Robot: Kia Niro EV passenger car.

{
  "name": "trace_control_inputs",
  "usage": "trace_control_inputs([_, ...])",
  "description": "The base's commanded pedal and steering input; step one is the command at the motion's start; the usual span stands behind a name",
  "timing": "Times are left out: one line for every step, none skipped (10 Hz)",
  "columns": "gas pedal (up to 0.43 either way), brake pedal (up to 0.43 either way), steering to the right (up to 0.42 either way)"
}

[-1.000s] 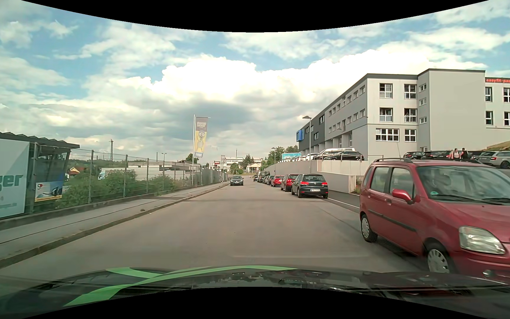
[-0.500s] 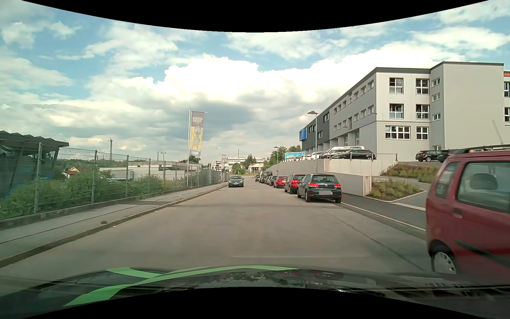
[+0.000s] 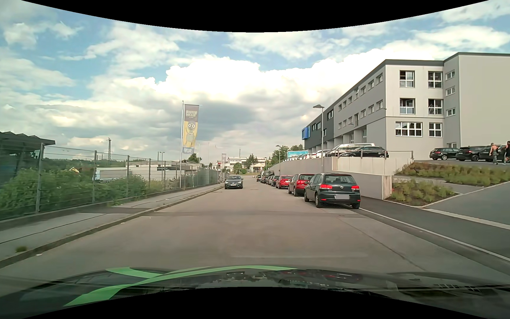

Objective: Follow the waypoints while adhering to traffic rules and regulations

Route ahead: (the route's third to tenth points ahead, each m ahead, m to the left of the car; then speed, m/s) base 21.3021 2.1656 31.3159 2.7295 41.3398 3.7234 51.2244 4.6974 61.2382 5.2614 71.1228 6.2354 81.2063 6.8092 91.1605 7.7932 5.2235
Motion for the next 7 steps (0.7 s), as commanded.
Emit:
trace_control_inputs([0.138, 0.0, -0.013])
trace_control_inputs([0.138, 0.0, -0.013])
trace_control_inputs([0.138, 0.0, -0.013])
trace_control_inputs([0.138, 0.0, -0.013])
trace_control_inputs([0.138, 0.0, -0.013])
trace_control_inputs([0.138, 0.0, -0.013])
trace_control_inputs([0.138, 0.0, -0.013])
